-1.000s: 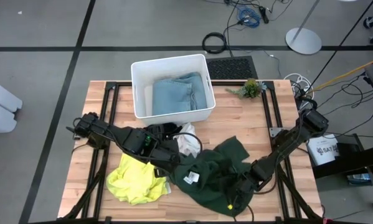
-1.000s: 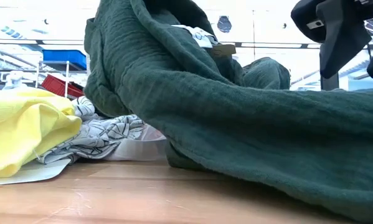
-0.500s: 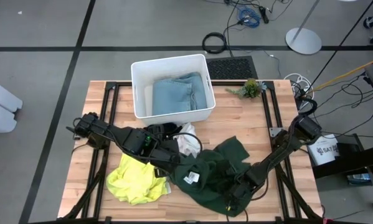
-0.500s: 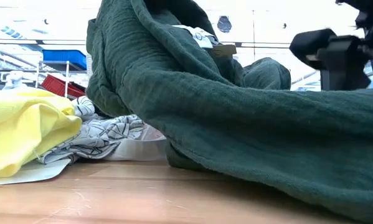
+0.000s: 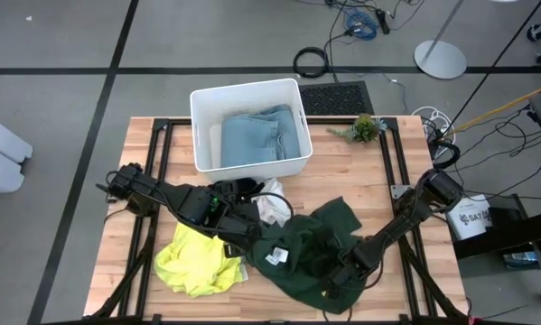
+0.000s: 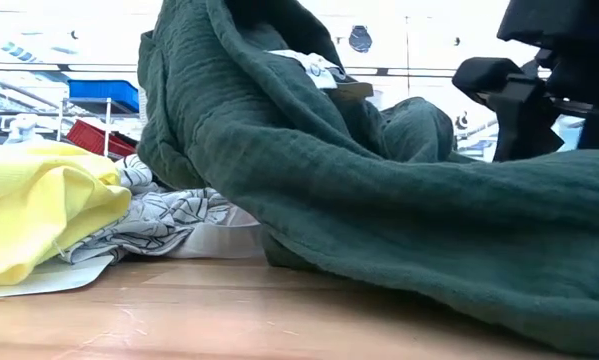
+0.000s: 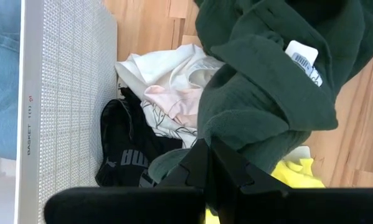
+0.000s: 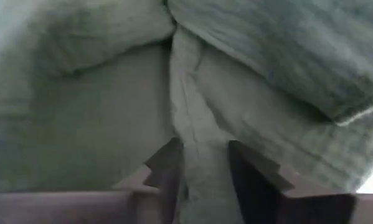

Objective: Fold laundry
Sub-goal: Fold the green polo shirt

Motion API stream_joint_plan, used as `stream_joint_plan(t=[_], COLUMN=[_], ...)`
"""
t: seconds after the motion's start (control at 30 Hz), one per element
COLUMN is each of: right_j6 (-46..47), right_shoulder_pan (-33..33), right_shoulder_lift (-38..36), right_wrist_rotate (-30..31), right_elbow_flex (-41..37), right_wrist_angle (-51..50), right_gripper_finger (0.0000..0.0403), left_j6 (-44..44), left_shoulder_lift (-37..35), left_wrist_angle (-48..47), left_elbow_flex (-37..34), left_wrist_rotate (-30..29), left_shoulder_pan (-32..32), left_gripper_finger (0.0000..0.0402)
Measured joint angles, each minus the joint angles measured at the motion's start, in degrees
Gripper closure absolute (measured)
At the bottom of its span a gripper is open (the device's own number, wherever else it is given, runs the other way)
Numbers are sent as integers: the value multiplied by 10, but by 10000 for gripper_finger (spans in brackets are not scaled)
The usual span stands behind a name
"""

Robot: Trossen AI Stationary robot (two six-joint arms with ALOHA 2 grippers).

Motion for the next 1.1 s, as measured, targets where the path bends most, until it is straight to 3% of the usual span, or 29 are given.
stream_joint_plan(t=[0.17, 0.23, 0.33, 0.47, 0.7, 0.9, 1.1], right_j6=[30, 32, 58, 75, 77, 170, 196], right_shoulder_pan=[-6, -8, -13, -13, 16, 63, 103], right_shoulder_lift=[0, 0, -6, -33, -78, -90, -116], right_wrist_rotate=[12, 15, 14, 20, 20, 69, 74], right_elbow_flex=[0, 0, 5, 68, 268, 458, 542], right_wrist_angle=[-22, -27, -44, -142, -361, -591, -598], right_gripper_finger=[374, 393, 400, 402, 403, 403, 403], left_j6=[0, 0, 0, 2, 16, 43, 45], left_shoulder_lift=[0, 0, 0, 0, 0, 0, 0], left_wrist_angle=[0, 0, 0, 0, 4, 25, 30], left_elbow_flex=[0, 0, 0, 0, 0, 0, 0], left_wrist_rotate=[0, 0, 0, 0, 0, 0, 0], left_shoulder_pan=[0, 0, 0, 0, -4, -19, -35], left_gripper_finger=[389, 389, 389, 389, 389, 389, 389])
